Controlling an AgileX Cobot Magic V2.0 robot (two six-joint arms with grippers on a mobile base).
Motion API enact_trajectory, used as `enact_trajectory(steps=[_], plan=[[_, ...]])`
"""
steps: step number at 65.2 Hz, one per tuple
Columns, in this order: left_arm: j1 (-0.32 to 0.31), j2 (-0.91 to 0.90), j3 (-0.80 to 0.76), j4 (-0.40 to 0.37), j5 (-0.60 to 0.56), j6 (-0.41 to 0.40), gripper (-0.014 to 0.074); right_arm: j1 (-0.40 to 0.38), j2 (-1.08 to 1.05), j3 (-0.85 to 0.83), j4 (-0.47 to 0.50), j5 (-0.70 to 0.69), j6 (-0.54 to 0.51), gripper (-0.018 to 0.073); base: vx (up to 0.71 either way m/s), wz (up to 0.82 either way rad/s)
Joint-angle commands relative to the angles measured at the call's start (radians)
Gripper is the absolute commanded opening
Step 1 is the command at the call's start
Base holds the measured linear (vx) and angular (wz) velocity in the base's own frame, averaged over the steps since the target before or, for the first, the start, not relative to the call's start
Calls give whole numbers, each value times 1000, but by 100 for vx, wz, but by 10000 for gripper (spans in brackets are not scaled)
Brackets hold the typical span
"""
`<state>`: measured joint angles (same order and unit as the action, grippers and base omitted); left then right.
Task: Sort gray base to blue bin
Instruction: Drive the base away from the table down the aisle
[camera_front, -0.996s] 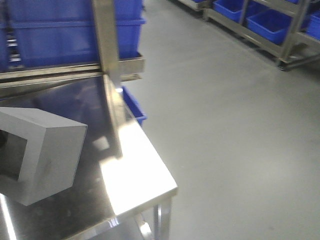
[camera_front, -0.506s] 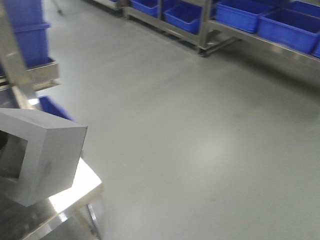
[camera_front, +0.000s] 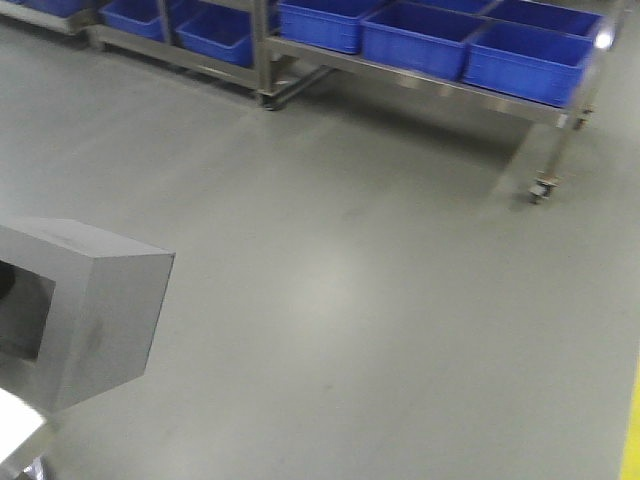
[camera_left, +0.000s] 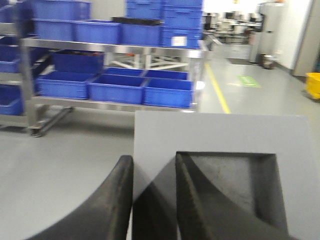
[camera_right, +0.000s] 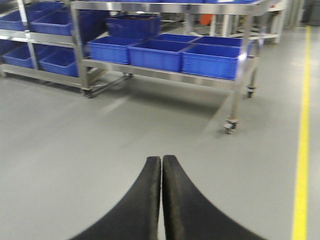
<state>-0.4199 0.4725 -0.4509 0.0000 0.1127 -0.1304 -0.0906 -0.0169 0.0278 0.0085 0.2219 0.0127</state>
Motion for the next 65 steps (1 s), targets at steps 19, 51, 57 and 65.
enact_trajectory(steps=[19, 51, 57, 65], plan=[[-4, 1, -30, -10, -99, -7, -6, 0, -2, 2, -8, -75, -13, -5, 6, -56], [-4, 1, -30, -10, -99, -7, -6, 0, -2, 2, -8, -74, -13, -5, 10, -48], [-4, 1, -30, -10, -99, -7, -6, 0, -2, 2, -8, -74, -13, -5, 14, -25], [-4, 1, -30, -10, -99, -7, -6, 0, -2, 2, -8, -74, -13, -5, 16, -19]])
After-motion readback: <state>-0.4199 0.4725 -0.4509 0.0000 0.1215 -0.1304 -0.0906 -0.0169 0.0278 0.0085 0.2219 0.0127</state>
